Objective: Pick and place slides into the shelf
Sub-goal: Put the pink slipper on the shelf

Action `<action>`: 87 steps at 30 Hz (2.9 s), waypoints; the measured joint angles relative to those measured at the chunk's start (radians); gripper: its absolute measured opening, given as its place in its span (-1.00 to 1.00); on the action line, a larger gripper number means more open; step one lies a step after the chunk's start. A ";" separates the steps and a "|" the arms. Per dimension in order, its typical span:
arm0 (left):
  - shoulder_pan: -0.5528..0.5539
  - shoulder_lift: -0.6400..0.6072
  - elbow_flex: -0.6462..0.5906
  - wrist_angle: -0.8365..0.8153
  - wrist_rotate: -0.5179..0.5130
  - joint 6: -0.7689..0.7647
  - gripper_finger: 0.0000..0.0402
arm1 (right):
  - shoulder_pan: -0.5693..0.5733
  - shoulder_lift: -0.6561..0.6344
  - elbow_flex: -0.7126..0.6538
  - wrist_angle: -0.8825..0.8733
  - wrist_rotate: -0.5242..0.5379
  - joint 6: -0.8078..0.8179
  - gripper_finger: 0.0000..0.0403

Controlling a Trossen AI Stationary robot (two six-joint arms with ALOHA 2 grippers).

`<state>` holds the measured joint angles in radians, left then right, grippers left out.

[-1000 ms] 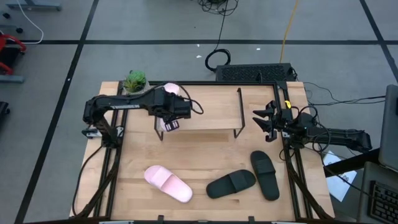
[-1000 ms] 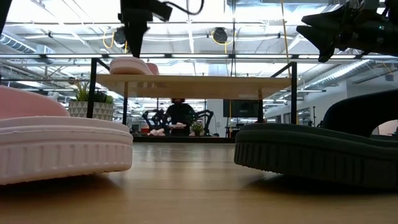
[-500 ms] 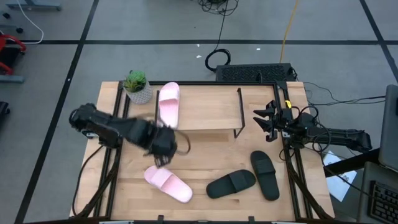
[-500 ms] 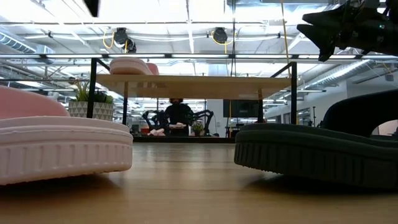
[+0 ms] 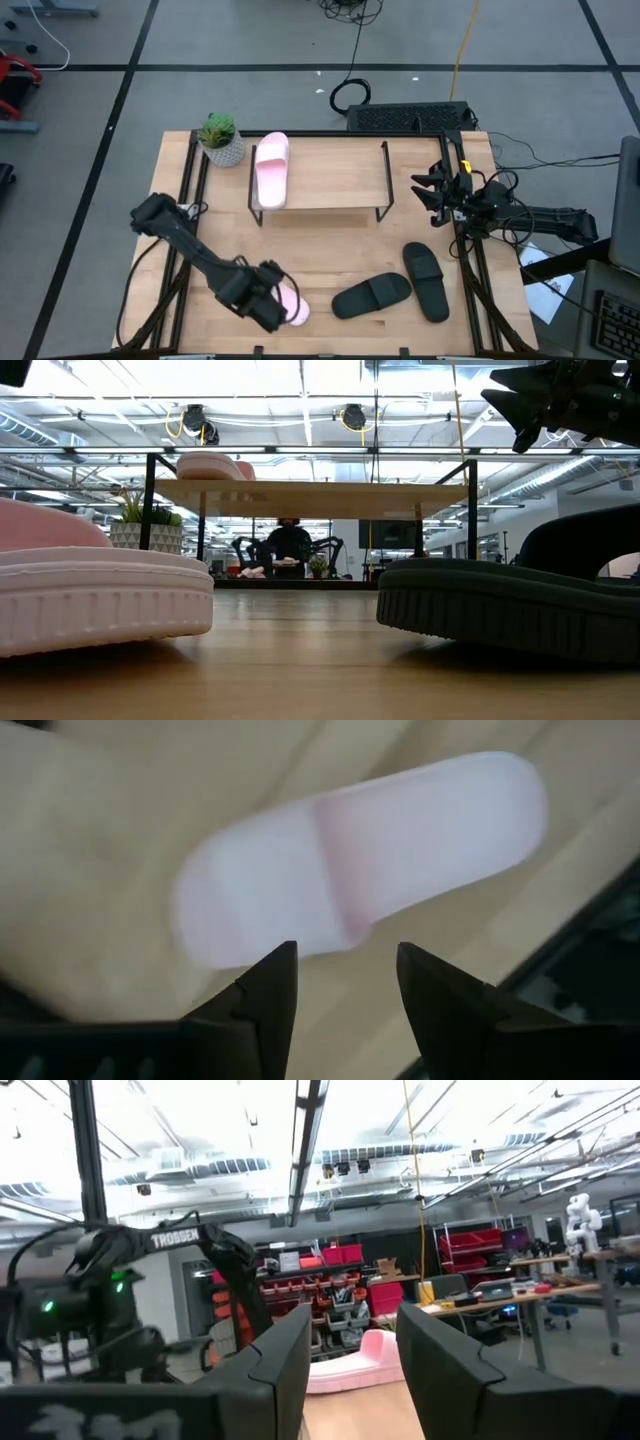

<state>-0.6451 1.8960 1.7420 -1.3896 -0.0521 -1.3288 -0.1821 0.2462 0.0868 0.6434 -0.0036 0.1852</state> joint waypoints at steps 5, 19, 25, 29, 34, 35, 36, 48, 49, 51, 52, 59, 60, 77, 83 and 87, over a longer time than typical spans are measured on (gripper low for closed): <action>0.003 0.045 0.000 0.106 0.000 -0.046 -0.15 | 0.000 0.000 0.000 0.000 -0.004 0.019 -0.30; 0.006 0.097 -0.001 0.108 0.011 -0.213 -0.15 | 0.000 0.000 0.000 -0.004 -0.053 0.012 -0.30; 0.009 0.118 -0.002 0.085 0.014 -0.218 -0.15 | 0.000 0.000 0.000 -0.005 -0.054 0.012 -0.30; 0.016 0.148 -0.002 0.052 0.037 -0.215 -0.15 | 0.000 0.000 0.000 -0.005 -0.054 0.012 -0.30; 0.016 0.173 -0.002 0.033 0.040 -0.214 -0.15 | 0.000 0.000 0.000 -0.005 -0.054 0.012 -0.30; 0.016 0.173 -0.002 0.030 0.039 -0.215 -0.15 | 0.000 0.000 0.000 -0.005 -0.054 0.012 -0.30; 0.016 0.173 -0.002 0.026 0.039 -0.217 -0.15 | 0.000 0.000 0.000 -0.005 -0.054 0.012 -0.30; 0.016 0.173 -0.002 -0.018 0.025 -0.255 -0.15 | 0.000 0.000 0.000 -0.009 -0.054 0.012 -0.30; 0.016 0.173 -0.002 -0.014 0.025 -0.256 -0.15 | 0.000 0.000 0.000 -0.009 -0.054 0.012 -0.30; 0.016 0.173 -0.002 -0.006 0.025 -0.259 -0.15 | 0.000 0.000 0.000 -0.009 -0.055 0.012 -0.30; 0.016 0.173 -0.002 -0.003 0.025 -0.263 -0.15 | 0.000 0.000 0.000 -0.009 -0.055 0.012 -0.30; 0.016 0.175 -0.050 0.030 0.038 -0.268 -0.15 | 0.000 0.000 0.000 -0.009 -0.066 0.012 -0.30; 0.016 0.175 -0.060 0.032 0.043 -0.275 -0.15 | 0.000 0.000 0.000 -0.008 -0.080 0.012 -0.30; 0.001 0.173 -0.147 -0.028 0.047 -0.244 -0.96 | 0.001 0.000 0.000 -0.008 -0.106 0.012 -0.30; -0.006 0.167 -0.064 -0.193 0.044 -0.188 -0.98 | 0.001 0.000 0.000 -0.007 -0.106 0.012 -0.30; -0.014 0.116 0.003 -0.185 -0.043 -0.166 -0.99 | 0.001 0.000 0.000 -0.004 -0.103 0.012 -0.30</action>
<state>-0.6596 2.0121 1.7450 -1.5747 -0.0946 -1.4943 -0.1814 0.2459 0.0868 0.6390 -0.1070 0.1970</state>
